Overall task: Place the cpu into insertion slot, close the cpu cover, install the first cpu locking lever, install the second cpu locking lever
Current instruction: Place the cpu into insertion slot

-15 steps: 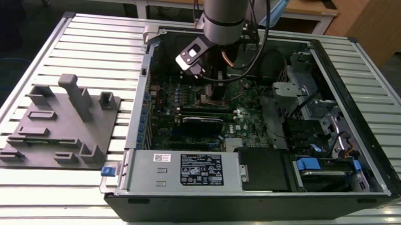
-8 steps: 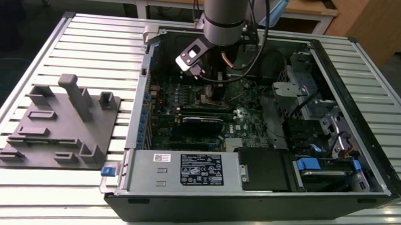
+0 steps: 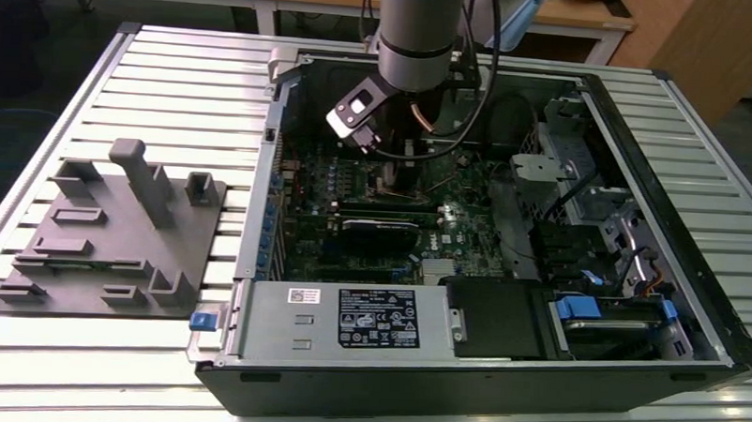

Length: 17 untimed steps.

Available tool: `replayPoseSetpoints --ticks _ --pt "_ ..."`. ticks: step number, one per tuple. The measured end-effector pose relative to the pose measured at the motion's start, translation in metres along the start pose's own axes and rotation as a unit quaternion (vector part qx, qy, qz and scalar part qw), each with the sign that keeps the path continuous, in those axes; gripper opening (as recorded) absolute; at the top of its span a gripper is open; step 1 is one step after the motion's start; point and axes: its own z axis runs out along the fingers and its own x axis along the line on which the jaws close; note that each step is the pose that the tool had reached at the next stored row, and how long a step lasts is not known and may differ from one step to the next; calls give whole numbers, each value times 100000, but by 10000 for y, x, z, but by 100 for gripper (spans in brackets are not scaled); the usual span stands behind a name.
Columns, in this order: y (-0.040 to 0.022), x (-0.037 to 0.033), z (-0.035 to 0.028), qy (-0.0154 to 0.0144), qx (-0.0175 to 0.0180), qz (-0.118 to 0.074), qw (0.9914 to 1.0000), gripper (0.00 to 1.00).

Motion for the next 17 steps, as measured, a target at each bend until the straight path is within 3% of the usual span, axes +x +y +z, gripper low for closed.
replayPoseSetpoints --ticks 7,17 --pt "-12 5 52 -4 -3 -4 100000 54" --pt "-13 37 54 -1 -7 0 100000 54"
